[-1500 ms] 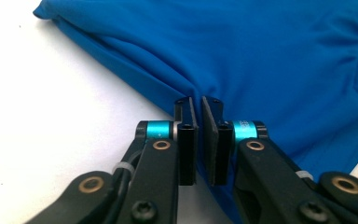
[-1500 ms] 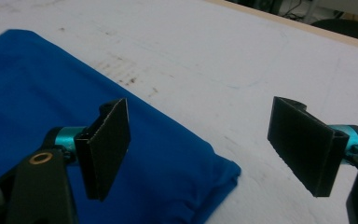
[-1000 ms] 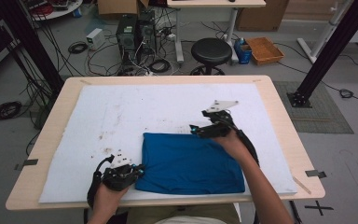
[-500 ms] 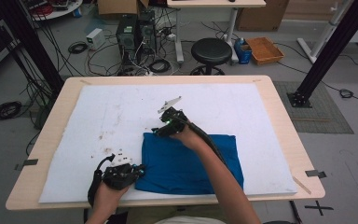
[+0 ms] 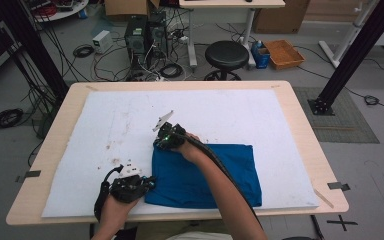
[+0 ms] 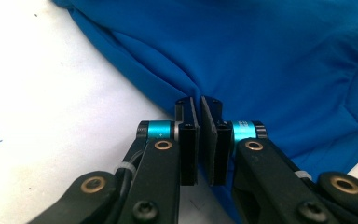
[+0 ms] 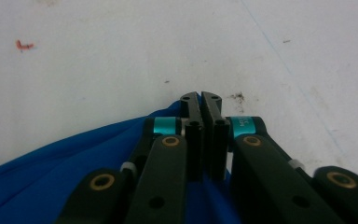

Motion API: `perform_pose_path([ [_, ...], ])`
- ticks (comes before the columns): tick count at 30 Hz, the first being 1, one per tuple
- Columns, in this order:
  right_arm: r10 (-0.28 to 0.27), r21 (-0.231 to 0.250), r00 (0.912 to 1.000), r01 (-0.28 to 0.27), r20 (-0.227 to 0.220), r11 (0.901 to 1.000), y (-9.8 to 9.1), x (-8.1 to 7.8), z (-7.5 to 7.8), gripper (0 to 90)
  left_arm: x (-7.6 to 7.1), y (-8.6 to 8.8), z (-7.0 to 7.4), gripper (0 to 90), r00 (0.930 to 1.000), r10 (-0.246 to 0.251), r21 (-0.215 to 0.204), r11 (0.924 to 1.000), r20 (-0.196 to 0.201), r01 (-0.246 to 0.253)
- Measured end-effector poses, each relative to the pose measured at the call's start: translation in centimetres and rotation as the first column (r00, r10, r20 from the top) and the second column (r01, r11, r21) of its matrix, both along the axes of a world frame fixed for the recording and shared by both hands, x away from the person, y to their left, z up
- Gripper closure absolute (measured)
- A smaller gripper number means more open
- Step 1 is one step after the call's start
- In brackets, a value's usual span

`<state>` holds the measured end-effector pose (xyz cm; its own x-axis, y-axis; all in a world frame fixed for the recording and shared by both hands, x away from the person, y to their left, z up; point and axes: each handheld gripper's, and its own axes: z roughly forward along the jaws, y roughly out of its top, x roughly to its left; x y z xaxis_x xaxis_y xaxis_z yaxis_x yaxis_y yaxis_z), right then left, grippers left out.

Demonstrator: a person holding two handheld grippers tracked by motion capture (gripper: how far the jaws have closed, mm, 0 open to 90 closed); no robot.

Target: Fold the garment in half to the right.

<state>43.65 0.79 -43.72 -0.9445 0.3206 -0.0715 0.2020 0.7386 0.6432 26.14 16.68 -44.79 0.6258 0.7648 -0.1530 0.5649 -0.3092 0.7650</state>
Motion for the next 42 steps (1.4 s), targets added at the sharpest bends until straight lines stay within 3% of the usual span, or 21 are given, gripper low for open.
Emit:
perform_pose_path([
  [2,-0.009,0.006,0.9999,0.009,-0.007,0.9999,0.0,0.0,0.1,89.4,0.0,0.1,0.3,85.5,1.0000,0.006,-0.039,0.9992,0.001,-0.006],
  [7,-0.019,0.081,0.9998,0.020,-0.008,0.9965,-1.3,0.5,1.4,89.5,0.5,0.2,1.5,85.7,0.9997,-0.008,-0.149,0.9887,0.023,0.011],
  [13,-0.040,0.157,0.9991,0.041,-0.012,0.9867,-3.7,0.6,3.4,89.5,1.0,-0.5,2.8,85.7,0.9964,-0.073,-0.257,0.9629,0.042,0.082],
  [16,-0.046,0.192,0.9989,0.046,-0.004,0.9803,-4.9,0.4,4.2,89.5,1.5,-1.4,3.6,85.7,0.9916,-0.117,-0.300,0.9454,0.055,0.128],
  [23,-0.083,0.237,0.9964,0.077,0.015,0.9684,-9.2,-0.1,6.0,89.6,2.9,-5.0,4.8,85.6,0.9676,-0.213,-0.305,0.9202,0.135,0.245],
  [28,-0.124,0.266,0.9922,0.116,0.014,0.9570,-12.8,-0.5,6.6,89.6,3.6,-7.4,5.2,85.7,0.9491,-0.271,-0.308,0.8996,0.160,0.309],
  [33,-0.156,0.274,0.9876,0.146,0.014,0.9504,-15.8,-0.9,6.5,89.5,4.0,-10.2,5.6,85.6,0.9311,-0.330,-0.313,0.8777,0.155,0.363],
  [42,-0.222,0.280,0.9750,0.212,0.006,0.9363,-20.5,-1.7,6.2,89.5,5.3,-15.5,5.4,85.6,0.9069,-0.408,-0.304,0.8551,0.105,0.420],
])
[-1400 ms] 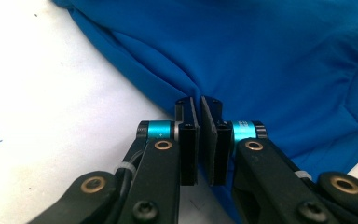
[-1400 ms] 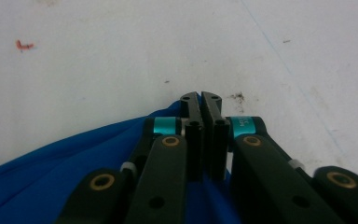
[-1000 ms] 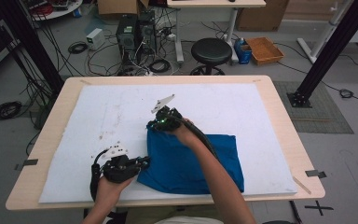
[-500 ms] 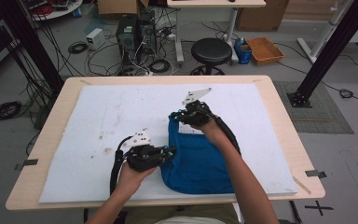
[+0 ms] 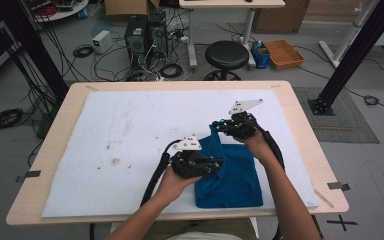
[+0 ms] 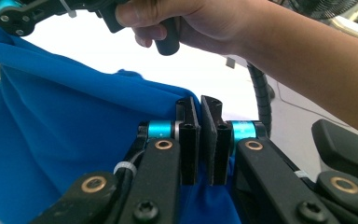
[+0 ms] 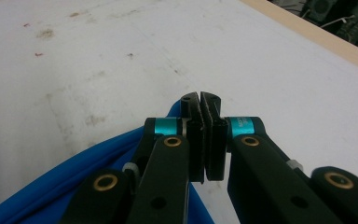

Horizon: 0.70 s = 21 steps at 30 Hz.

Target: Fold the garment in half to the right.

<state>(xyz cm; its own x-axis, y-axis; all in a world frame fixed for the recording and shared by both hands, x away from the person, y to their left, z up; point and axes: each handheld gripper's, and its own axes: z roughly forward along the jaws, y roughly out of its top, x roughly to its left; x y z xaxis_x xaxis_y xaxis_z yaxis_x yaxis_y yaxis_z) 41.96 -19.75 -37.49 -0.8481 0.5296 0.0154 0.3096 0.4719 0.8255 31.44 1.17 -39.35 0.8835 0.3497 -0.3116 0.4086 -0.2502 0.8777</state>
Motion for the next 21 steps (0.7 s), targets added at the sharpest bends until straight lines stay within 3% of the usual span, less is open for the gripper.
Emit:
perform_pose_path([
  [10,-0.089,0.011,0.9959,0.090,-0.016,0.9959,-5.7,-1.7,-1.7,89.5,0.3,-5.0,-1.2,85.4,0.9966,-0.079,0.053,0.9954,-0.025,0.080],
  [13,-0.113,-0.006,0.9931,0.113,-0.029,0.9935,-7.0,-2.0,-2.3,89.5,0.5,-6.3,-1.9,85.4,0.9948,-0.093,0.075,0.9926,-0.041,0.096],
  [19,-0.155,-0.025,0.9867,0.154,-0.049,0.9878,-8.6,-2.2,-3.4,89.4,0.8,-7.9,-2.8,84.9,0.9940,-0.096,0.083,0.9915,-0.052,0.100],
  [21,-0.162,-0.034,0.9854,0.161,-0.052,0.9864,-9.0,-2.3,-3.9,87.4,0.8,-7.8,-2.7,78.4,0.9964,-0.078,0.083,0.9933,-0.032,0.081],
])
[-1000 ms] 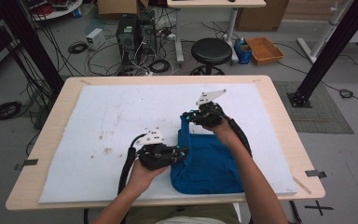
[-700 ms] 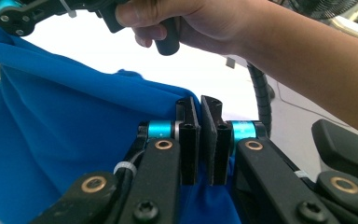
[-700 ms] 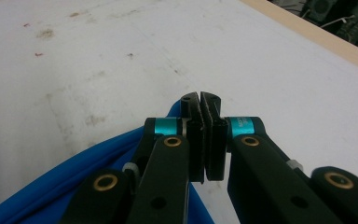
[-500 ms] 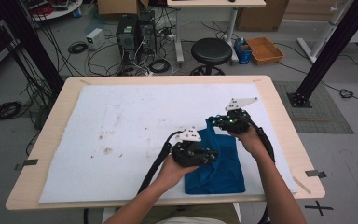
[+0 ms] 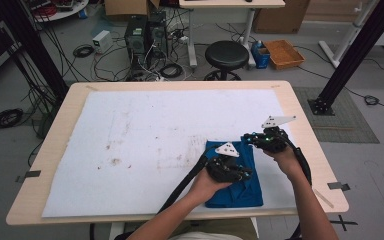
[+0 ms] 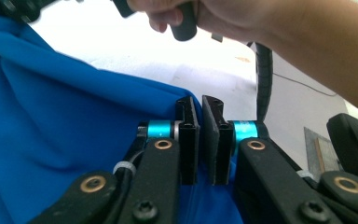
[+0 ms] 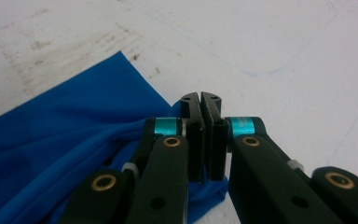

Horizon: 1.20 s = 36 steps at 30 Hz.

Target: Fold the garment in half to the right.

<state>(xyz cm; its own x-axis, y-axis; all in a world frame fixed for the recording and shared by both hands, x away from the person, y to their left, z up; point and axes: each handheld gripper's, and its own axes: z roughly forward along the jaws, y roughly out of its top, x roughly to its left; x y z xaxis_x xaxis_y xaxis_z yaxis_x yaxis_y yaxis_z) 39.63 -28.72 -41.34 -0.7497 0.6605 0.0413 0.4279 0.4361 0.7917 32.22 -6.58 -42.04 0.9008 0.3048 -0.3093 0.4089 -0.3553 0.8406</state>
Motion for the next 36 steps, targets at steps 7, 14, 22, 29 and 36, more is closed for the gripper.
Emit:
perform_pose_path([
  [7,-0.091,0.063,0.9951,0.093,-0.038,0.9936,-2.0,-0.8,-0.5,50.6,1.4,5.1,1.5,47.1,0.9808,0.171,-0.041,0.9850,0.094,-0.167],
  [14,-0.136,0.093,0.9902,0.133,0.032,0.9868,-2.9,-2.5,0.3,44.1,2.2,12.9,1.4,36.7,0.9272,0.340,-0.063,0.9406,0.158,-0.334],
  [22,-0.130,0.078,0.9915,0.130,-0.002,0.9884,-1.1,-3.1,0.6,39.4,2.1,19.7,0.0,36.7,0.8776,0.460,-0.095,0.8879,0.137,-0.450],
  [29,-0.155,0.020,0.9867,0.156,-0.050,0.9876,2.5,-1.0,0.5,24.5,1.9,21.9,-1.3,36.7,0.8634,0.491,-0.084,0.8709,0.115,-0.484],
  [36,-0.152,-0.132,0.9635,0.125,-0.221,0.9833,2.2,0.5,-2.0,48.9,1.8,21.8,-1.2,36.7,0.8670,0.484,-0.085,0.8750,0.120,-0.476],
])
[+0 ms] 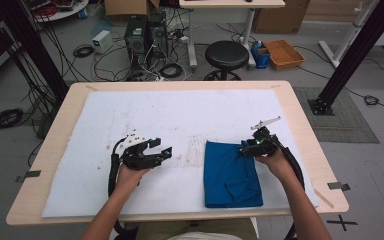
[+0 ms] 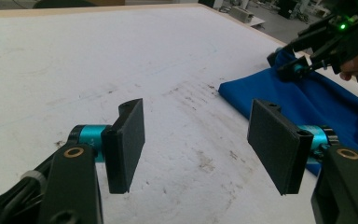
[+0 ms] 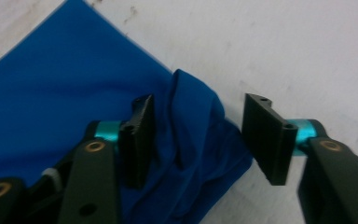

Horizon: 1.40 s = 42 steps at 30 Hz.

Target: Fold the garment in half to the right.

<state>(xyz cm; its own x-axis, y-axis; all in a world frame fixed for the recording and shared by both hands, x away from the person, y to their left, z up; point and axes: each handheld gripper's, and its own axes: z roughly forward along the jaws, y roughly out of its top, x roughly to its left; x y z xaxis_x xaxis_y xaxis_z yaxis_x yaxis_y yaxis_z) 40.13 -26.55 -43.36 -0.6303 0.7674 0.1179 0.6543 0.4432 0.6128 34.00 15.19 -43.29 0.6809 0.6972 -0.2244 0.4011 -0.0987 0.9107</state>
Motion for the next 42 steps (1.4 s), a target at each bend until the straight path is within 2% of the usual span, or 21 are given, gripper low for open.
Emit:
perform_pose_path([
  [2,0.019,0.040,0.9998,-0.019,0.004,0.9990,-0.4,-0.3,-0.2,61.8,0.0,-0.1,-0.1,36.8,1.0000,-0.004,0.007,1.0000,-0.002,0.004],
  [4,0.028,0.056,0.9996,-0.027,-0.005,0.9981,-0.6,-0.5,-0.3,77.5,0.0,-0.2,-0.1,37.1,1.0000,-0.004,0.009,0.9999,-0.001,0.004],
  [7,0.023,0.101,0.9993,-0.020,-0.028,0.9946,-0.8,-0.5,-0.4,83.4,-0.1,-0.1,0.0,37.3,1.0000,-0.001,0.006,1.0000,0.000,0.001],
  [8,0.018,0.104,0.9992,-0.014,-0.036,0.9945,-0.9,-0.5,-0.4,84.3,0.0,0.0,0.0,37.3,1.0000,0.002,0.005,1.0000,0.002,-0.002],
  [9,0.022,0.098,0.9996,-0.020,-0.017,0.9950,-0.8,-0.5,-0.4,84.9,0.0,0.0,0.0,37.3,1.0000,0.004,0.000,1.0000,0.002,-0.004],
  [12,0.024,0.080,0.9969,-0.030,0.075,0.9963,-0.2,-0.6,-0.4,85.4,0.1,0.4,0.0,37.3,0.9998,0.022,-0.014,0.9997,-0.001,-0.022],
  [16,-0.025,0.107,0.9931,0.012,0.115,0.9942,0.5,0.7,-0.4,85.6,0.2,0.7,0.1,37.3,0.9995,0.032,-0.019,0.9993,0.005,-0.032],
  [20,-0.089,0.113,0.9893,0.076,0.115,0.9907,1.0,2.3,-0.7,85.6,0.3,1.1,0.2,37.3,0.9990,0.044,-0.027,0.9987,0.008,-0.043],
  [24,-0.184,0.125,0.9724,0.167,0.143,0.9780,0.6,3.5,-0.7,85.6,0.4,1.5,0.4,37.3,0.9983,0.056,-0.035,0.9979,0.016,-0.055],
  [27,-0.229,0.142,0.9634,0.209,0.139,0.9675,0.0,4.0,-0.9,85.5,0.4,1.6,0.6,37.3,0.9981,0.058,-0.040,0.9976,0.023,-0.057],
  [30,-0.250,0.153,0.9575,0.228,0.144,0.9615,-0.2,4.1,-1.1,85.4,0.4,1.7,0.7,37.3,0.9980,0.055,-0.034,0.9979,0.030,-0.054],
  [33,-0.235,0.137,0.9567,0.213,0.171,0.9673,-0.1,4.1,-1.0,85.0,0.3,1.5,0.7,37.3,0.9981,0.051,-0.022,0.9985,0.035,-0.050],
  [36,-0.234,0.124,0.9551,0.214,0.182,0.9690,-0.1,3.8,-0.8,79.7,0.3,1.4,0.8,37.3,0.9982,0.047,-0.013,0.9988,0.039,-0.046],
  [38,-0.234,0.124,0.9511,0.212,0.201,0.9692,-0.2,3.7,-0.5,57.2,0.3,1.4,0.8,37.3,0.9982,0.046,-0.012,0.9989,0.038,-0.045],
  [39,-0.242,0.121,0.9455,0.220,0.218,0.9680,-0.2,3.7,-0.4,47.9,0.2,1.4,0.8,37.2,0.9982,0.047,-0.014,0.9988,0.038,-0.047],
  [42,-0.268,0.144,0.9260,0.237,0.266,0.9608,-0.7,3.1,0.5,32.9,0.2,1.5,0.8,37.3,0.9982,0.047,-0.016,0.9988,0.038,-0.046],
])
